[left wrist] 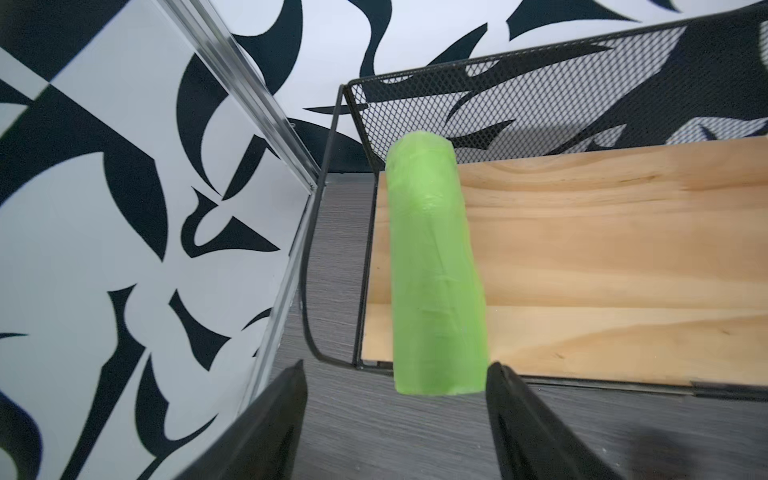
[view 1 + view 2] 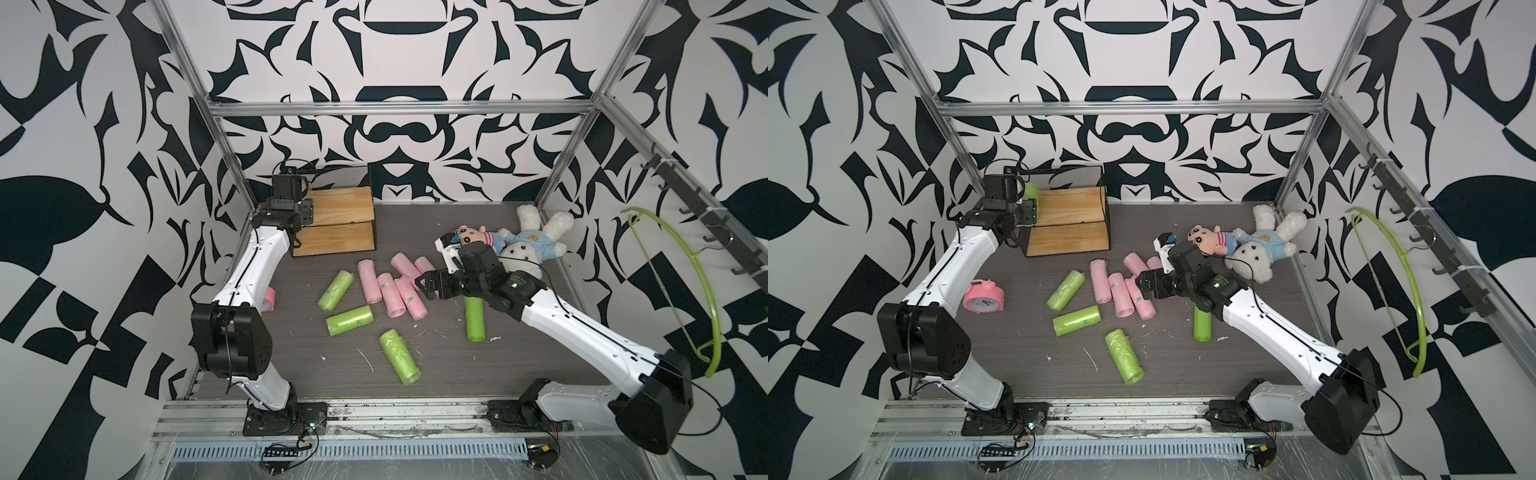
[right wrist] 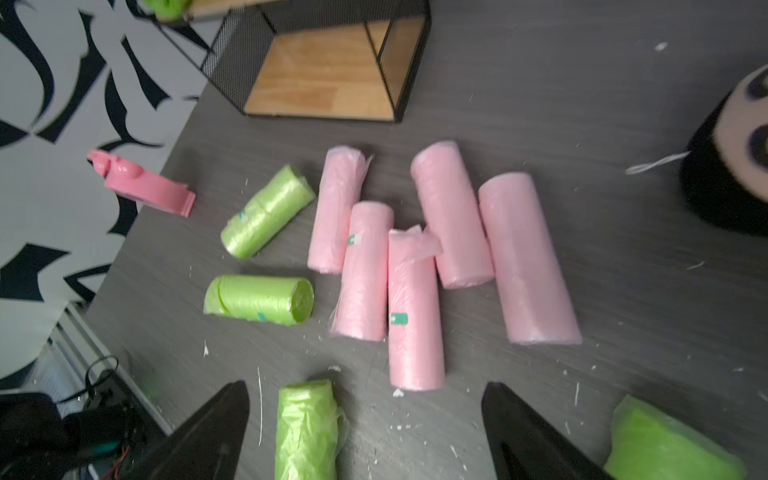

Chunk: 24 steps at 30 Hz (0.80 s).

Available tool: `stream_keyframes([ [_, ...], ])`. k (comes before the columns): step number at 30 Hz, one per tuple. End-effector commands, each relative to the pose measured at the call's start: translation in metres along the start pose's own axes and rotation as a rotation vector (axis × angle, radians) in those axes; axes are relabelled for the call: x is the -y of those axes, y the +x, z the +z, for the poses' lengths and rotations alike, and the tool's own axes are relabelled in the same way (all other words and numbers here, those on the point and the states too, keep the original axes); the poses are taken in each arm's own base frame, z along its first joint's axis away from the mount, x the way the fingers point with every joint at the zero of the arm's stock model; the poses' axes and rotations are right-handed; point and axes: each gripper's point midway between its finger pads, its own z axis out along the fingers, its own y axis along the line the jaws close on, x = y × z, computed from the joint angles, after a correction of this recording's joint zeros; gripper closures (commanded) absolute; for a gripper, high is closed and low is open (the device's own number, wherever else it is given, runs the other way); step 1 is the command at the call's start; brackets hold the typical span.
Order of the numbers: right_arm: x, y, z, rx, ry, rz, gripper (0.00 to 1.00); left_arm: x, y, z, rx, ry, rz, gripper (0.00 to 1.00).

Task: Sort the rolls of trash bags by color and place them on the shelf
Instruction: Place the roll of trash bags on the shelf, then pick up the roll of trash bags from the center of the board.

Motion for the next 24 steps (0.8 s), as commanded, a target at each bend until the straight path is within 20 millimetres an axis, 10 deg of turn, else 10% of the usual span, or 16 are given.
stream_keyframes([
  [1, -0.01, 0.029, 0.01, -0.099, -0.002, -0.014, 0.07, 0.018, 0.008, -0.021, -0.009, 0.111, -0.062, 0.24],
  [15, -0.025, 0.065, 0.049, -0.214, -0.029, -0.03, 0.08, 0.022, 0.013, 0.005, -0.036, 0.062, -0.014, 0.2],
  [24, -0.053, 0.11, 0.072, -0.384, -0.014, -0.132, 0.13, 0.059, 0.022, -0.051, 0.004, 0.359, -0.195, 0.19],
])
